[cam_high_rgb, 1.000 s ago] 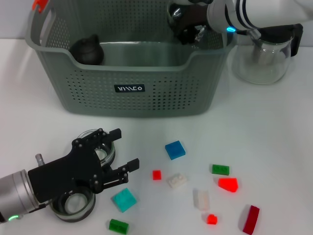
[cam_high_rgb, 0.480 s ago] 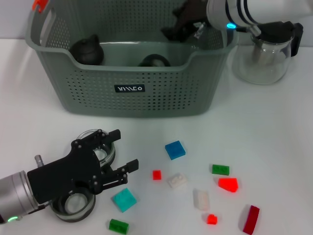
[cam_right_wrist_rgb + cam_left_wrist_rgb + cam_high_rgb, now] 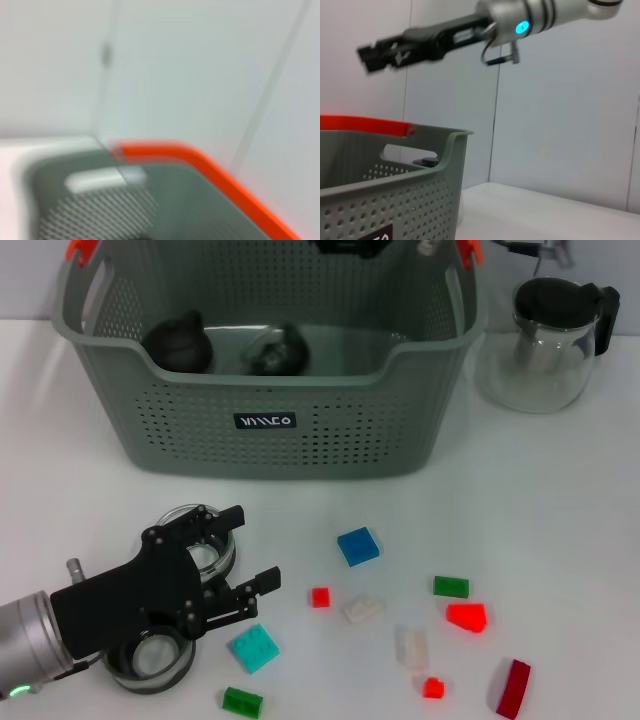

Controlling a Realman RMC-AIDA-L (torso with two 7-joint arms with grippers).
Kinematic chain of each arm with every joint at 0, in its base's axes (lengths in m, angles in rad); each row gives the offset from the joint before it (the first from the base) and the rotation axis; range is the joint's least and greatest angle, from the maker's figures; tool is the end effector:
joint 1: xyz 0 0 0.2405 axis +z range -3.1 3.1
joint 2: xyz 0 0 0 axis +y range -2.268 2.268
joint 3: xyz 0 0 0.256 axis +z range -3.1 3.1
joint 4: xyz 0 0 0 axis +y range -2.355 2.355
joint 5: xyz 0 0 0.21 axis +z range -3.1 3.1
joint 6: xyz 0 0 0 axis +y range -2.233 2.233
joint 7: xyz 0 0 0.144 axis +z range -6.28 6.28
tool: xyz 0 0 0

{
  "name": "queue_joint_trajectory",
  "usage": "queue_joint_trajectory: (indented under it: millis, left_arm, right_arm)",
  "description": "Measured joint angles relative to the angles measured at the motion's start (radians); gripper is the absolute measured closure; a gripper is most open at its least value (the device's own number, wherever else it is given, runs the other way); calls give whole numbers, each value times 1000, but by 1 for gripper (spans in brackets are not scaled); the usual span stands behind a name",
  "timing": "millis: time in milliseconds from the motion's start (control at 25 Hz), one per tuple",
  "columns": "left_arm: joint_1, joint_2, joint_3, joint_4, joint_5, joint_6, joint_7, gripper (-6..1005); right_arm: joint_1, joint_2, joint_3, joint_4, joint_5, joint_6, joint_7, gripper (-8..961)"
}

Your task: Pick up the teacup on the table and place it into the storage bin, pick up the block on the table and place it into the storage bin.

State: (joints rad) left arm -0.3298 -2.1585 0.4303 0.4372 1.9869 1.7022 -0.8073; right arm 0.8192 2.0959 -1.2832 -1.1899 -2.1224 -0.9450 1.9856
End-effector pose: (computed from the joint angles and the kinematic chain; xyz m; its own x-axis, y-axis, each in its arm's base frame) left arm -0.2999 0.2407 -0.0347 0.7121 0.1077 0.6938 0.4125 -0.8639 -0.2892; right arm 0.0450 0.4413 0.0079 0.9584 0.0124 -0.2851 -0.1531 -0.8209 -0.5502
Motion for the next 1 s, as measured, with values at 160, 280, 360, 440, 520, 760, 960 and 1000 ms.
queue_joint_trajectory:
  millis: [160,280,360,440,520,760,960,1000]
  left_arm:
    - [4,4,-5,5,5,24,0,320]
    - [7,7,-5,18,7,46,-1,321]
    - [9,9,-3,27,8,54,-3,321]
    - [13,17,3,76,35,82,-35,322]
    - [15,22,3,115,62,100,-64,322]
    - [39,24,3,292,157,154,-128,324]
    - [58,18,4,411,189,176,-132,325]
    - [62,19,4,430,191,185,-132,326]
  right_arm:
    - [-164,-2,13,-163,188,-163,-75,309]
    - [-294,-2,89,-189,390,-356,-167,281]
    - [-319,-2,112,-179,439,-411,-193,245]
    - [-361,-2,155,-145,497,-514,-243,209]
    - [-386,-3,191,-101,516,-600,-283,174]
    - [-397,-9,262,130,477,-804,-437,74]
    - [-392,-10,297,236,422,-811,-468,32]
    - [-389,-9,305,250,418,-810,-468,33]
